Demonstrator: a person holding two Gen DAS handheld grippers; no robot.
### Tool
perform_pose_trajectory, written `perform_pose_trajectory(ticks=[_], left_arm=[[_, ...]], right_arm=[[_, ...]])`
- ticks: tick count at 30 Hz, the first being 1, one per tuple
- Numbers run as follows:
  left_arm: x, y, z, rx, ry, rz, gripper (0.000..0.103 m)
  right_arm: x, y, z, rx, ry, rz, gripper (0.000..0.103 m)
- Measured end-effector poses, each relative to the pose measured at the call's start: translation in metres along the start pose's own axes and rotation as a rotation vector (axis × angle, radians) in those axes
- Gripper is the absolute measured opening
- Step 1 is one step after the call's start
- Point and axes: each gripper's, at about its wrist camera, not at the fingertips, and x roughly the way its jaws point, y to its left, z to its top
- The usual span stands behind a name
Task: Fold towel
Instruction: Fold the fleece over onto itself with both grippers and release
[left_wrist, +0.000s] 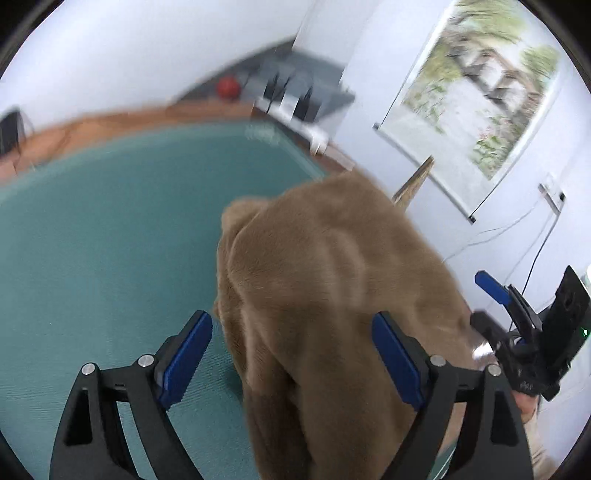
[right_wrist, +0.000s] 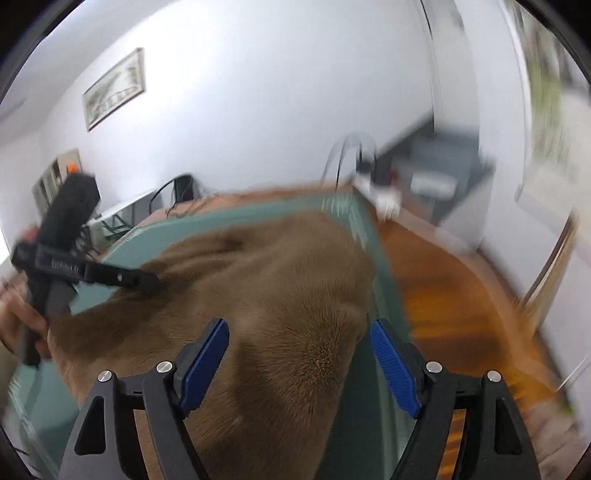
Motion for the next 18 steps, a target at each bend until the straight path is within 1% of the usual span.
perform_pose_trajectory(ticks=[1,3,4,5,7,9,11,13,14,18], left_arm=[[-0.012,-0.011,-0.003,0.022,-0.033,0.001,0.093],[-0.030,-0.026,-0.020,0.072,-0.080,0.004,0.096],[-0.032,-0.035,-0.025,0.092,-0.090,0.010,0.097],[-0.032,-0.044,-0.029,0.112,-0.098,0.017,0.097],[-0.025,-0.053,-0.046,0.149,-0.089,0.039,0.097],[-0.006,-0.059,-0.051,0.155,-0.051,0.066,0.097],[0.006,-0.052,-0.056,0.135,-0.025,0.076,0.097],[0.018,-0.045,-0.061,0.113,0.000,0.085,0.098],[0.019,-0.041,-0.065,0.101,0.003,0.077,0.098],[0.018,-0.043,-0.072,0.124,-0.012,0.097,0.098]], right_arm=[[-0.010,0.009,-0.003,-0.035,-0.027,-0.011,0.084],[-0.029,0.026,-0.009,-0.105,-0.080,-0.034,0.084],[-0.030,0.032,-0.013,-0.131,-0.080,-0.034,0.084],[-0.025,0.037,-0.017,-0.149,-0.060,-0.030,0.084],[-0.015,0.047,-0.025,-0.182,-0.016,-0.026,0.084],[-0.012,0.049,-0.030,-0.180,0.010,-0.025,0.084],[-0.011,0.049,-0.034,-0.170,0.030,-0.025,0.084],[-0.003,0.046,-0.031,-0.158,0.068,-0.017,0.084],[0.002,0.043,-0.032,-0.152,0.081,-0.014,0.084],[0.012,0.041,-0.039,-0.151,0.095,-0.021,0.085]])
